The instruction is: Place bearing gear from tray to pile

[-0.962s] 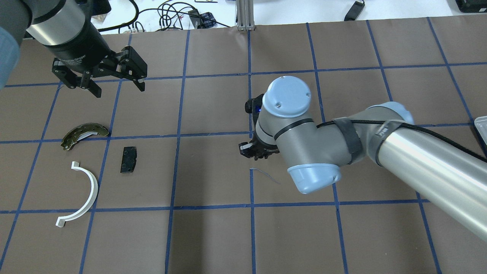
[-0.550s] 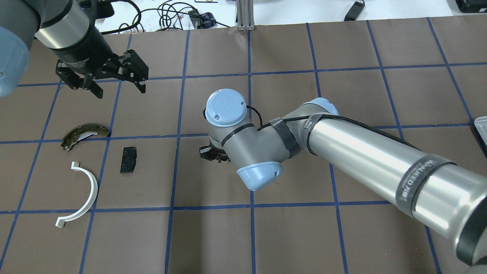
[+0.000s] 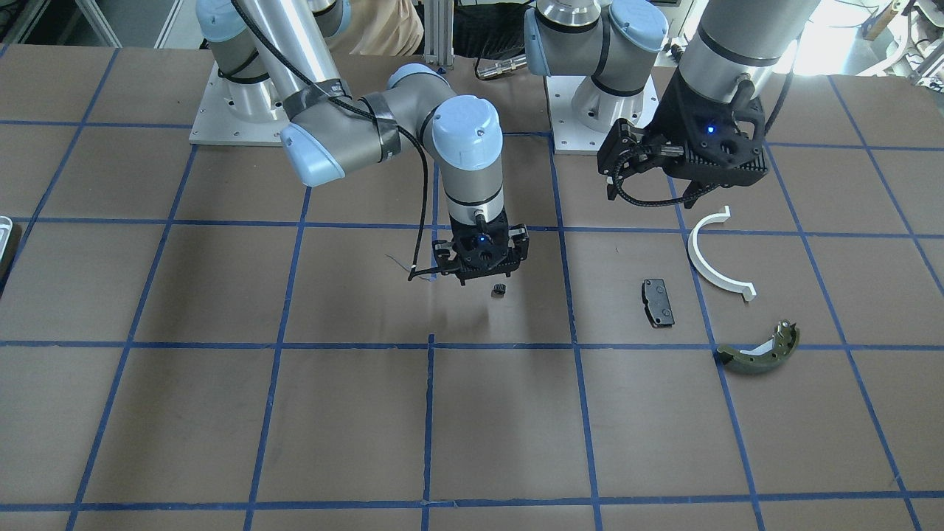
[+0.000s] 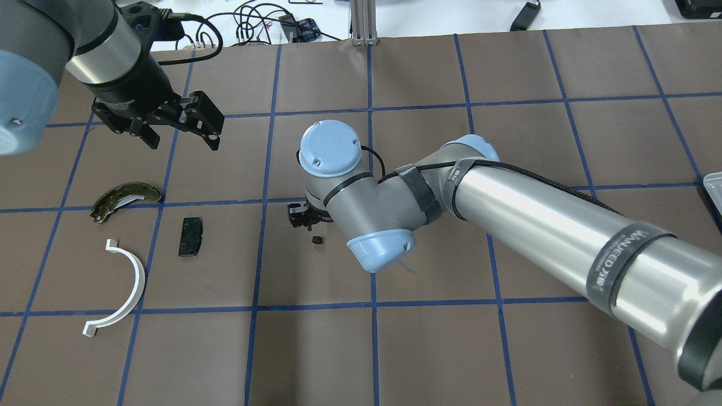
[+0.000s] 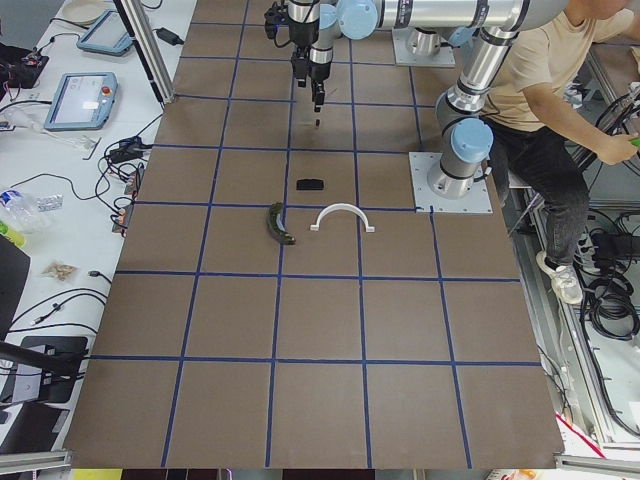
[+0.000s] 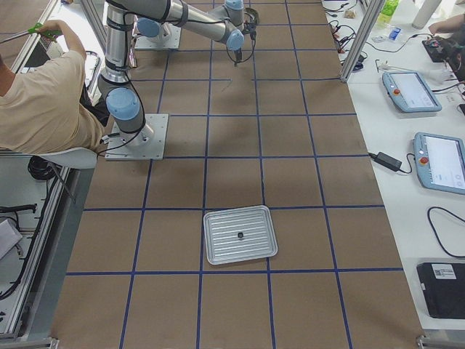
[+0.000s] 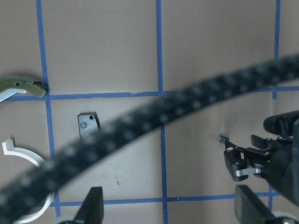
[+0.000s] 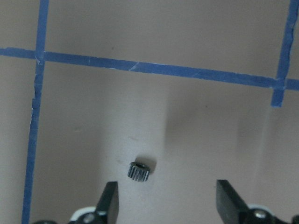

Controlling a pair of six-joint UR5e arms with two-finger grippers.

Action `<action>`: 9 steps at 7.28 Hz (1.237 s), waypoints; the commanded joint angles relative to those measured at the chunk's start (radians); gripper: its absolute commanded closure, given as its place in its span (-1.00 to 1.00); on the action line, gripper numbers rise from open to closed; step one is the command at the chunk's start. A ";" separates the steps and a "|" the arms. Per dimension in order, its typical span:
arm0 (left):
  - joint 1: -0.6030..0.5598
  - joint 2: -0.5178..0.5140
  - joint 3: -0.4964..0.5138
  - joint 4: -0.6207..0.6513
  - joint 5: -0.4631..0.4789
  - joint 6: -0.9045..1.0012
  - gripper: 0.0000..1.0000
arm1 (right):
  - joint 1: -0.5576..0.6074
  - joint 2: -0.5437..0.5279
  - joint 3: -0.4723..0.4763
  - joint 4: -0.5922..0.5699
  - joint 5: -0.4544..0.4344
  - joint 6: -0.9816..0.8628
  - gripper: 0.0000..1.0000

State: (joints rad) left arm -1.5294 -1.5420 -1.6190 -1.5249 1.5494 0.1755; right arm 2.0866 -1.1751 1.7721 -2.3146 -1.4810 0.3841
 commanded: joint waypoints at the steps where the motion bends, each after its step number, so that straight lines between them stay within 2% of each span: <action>1: -0.008 -0.027 -0.021 0.002 -0.011 0.081 -1.00 | -0.116 -0.119 0.009 0.149 0.031 -0.199 -1.00; 2: -0.058 -0.030 -0.069 0.034 -0.011 0.096 -1.00 | -0.184 -0.185 0.009 0.250 0.031 -0.296 -1.00; 3: -0.128 -0.036 -0.138 0.151 -0.008 0.105 -1.00 | -0.279 -0.258 0.010 0.371 0.021 -0.438 -1.00; 4: -0.187 -0.059 -0.235 0.281 0.003 0.108 -1.00 | -0.406 -0.334 0.013 0.558 0.016 -0.646 -1.00; 5: -0.204 -0.081 -0.333 0.451 0.003 0.111 -1.00 | -0.559 -0.383 0.013 0.651 0.015 -0.804 -1.00; 6: -0.204 -0.110 -0.384 0.536 0.000 0.137 -1.00 | -0.708 -0.406 0.013 0.647 -0.020 -0.903 -1.00; 7: -0.206 -0.153 -0.394 0.545 0.001 0.206 -1.00 | -0.850 -0.405 0.013 0.640 -0.066 -1.050 -1.00; 9: -0.213 -0.225 -0.398 0.585 -0.008 0.259 -1.00 | -1.162 -0.400 0.012 0.577 -0.067 -1.361 -1.00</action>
State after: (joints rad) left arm -1.7365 -1.7208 -2.0104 -0.9616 1.5466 0.4099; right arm 1.1164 -1.5772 1.7847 -1.6998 -1.5430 -0.7856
